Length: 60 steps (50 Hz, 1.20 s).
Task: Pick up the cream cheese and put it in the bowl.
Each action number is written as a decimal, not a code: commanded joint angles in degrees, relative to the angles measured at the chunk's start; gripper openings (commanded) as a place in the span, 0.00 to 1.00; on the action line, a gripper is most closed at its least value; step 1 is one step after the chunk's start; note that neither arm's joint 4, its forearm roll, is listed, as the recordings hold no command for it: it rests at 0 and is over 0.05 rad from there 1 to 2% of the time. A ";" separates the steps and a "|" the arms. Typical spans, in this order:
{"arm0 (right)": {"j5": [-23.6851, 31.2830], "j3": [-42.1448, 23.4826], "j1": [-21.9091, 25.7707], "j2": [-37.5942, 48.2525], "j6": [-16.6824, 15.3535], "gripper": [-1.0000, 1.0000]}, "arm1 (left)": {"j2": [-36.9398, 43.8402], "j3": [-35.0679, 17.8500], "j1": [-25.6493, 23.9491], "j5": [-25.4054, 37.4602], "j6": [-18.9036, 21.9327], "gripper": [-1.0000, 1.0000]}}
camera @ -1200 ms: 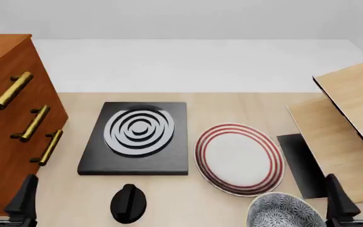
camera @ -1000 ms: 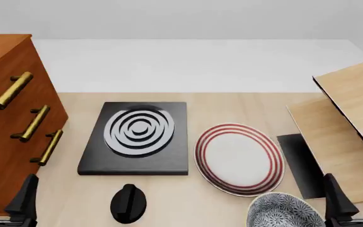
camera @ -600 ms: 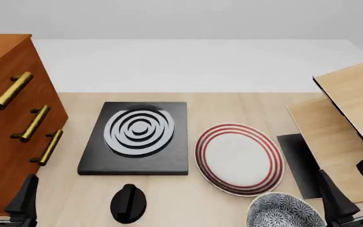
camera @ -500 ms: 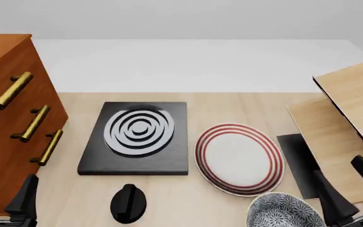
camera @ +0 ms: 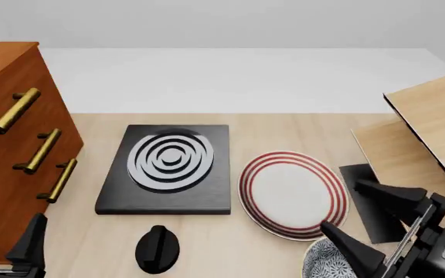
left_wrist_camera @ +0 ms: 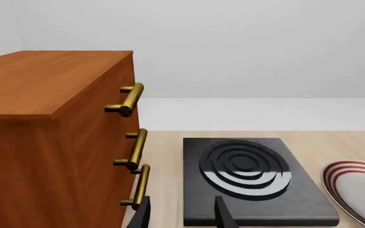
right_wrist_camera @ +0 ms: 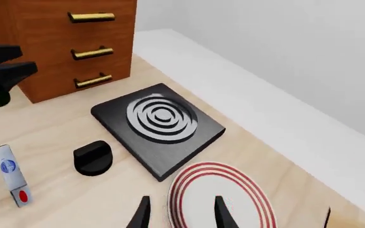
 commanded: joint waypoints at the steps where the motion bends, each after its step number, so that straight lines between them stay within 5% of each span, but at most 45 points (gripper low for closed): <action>1: -2.26 -2.99 10.33 11.22 -0.79 1.00 | 0.00 0.00 0.00 0.00 0.00 1.00; 20: -9.03 -6.05 21.74 27.03 -0.62 1.00 | 0.00 0.00 0.00 0.00 0.00 1.00; 21: -13.18 -8.48 26.42 36.15 -0.07 1.00 | 0.00 0.00 0.00 0.00 0.00 1.00; 24: -14.75 -9.98 28.31 41.04 -0.19 1.00 | 0.00 0.00 0.00 0.00 0.00 1.00; 60: -11.09 -26.77 38.64 62.24 1.85 1.00 | 0.00 0.00 0.00 0.00 0.00 1.00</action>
